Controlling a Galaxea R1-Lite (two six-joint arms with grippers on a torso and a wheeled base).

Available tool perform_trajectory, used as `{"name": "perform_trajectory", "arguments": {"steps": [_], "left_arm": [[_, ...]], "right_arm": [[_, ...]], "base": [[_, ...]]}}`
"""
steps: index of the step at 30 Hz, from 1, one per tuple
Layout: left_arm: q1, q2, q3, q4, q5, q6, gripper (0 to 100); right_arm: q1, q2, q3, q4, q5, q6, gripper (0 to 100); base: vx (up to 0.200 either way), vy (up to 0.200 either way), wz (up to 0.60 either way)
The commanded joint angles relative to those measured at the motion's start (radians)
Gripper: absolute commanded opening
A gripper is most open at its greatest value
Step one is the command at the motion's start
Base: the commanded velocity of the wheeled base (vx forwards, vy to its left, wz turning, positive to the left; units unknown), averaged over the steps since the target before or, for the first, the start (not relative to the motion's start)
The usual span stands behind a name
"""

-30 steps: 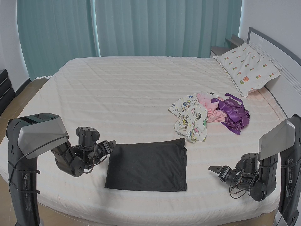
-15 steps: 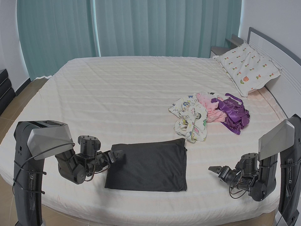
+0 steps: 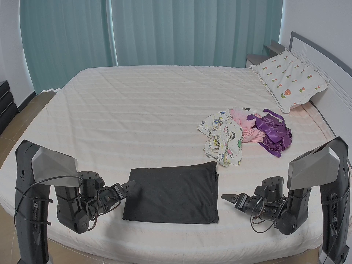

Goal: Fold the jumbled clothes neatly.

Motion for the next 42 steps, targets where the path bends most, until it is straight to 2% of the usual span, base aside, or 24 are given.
{"name": "perform_trajectory", "arguments": {"steps": [1,5,8,9,12,17,23,28,42], "left_arm": [[0.01,-0.007,0.149,-0.086,-0.045,-0.131,100],[0.015,-0.038,0.157,-0.086,-0.044,-0.184,100],[0.021,-0.053,0.154,-0.086,-0.047,-0.223,100],[0.023,-0.064,0.151,-0.086,-0.051,-0.281,100],[0.032,-0.062,0.148,-0.086,-0.051,-0.286,100],[0.032,-0.059,0.145,-0.086,-0.051,-0.284,100],[0.032,-0.059,0.149,-0.086,-0.051,-0.284,100],[0.032,-0.056,0.146,-0.086,-0.051,-0.283,100],[0.029,-0.056,0.152,-0.086,-0.05,-0.281,100]], "right_arm": [[0.05,-0.023,-0.214,0.239,0.036,-0.035,100],[0.085,-0.031,-0.347,0.391,0.013,-0.036,100],[0.117,-0.021,-0.372,0.411,-0.01,-0.038,100],[0.157,0.011,-0.419,0.42,-0.053,-0.036,100],[0.154,0.032,-0.441,0.431,-0.096,-0.054,100],[0.139,0.045,-0.441,0.446,-0.098,-0.071,100],[0.127,0.037,-0.433,0.446,-0.104,-0.173,100],[0.111,0.046,-0.439,0.466,-0.104,-0.177,100],[0.174,0.077,-0.541,0.554,-0.105,-0.246,100]], "base": [[0.0,0.0,0.0],[0.0,0.0,0.0],[0.0,0.0,0.0],[0.0,0.0,0.0],[0.0,0.0,0.0],[0.0,0.0,0.0],[0.0,0.0,0.0],[0.0,0.0,0.0],[0.0,0.0,0.0]]}}
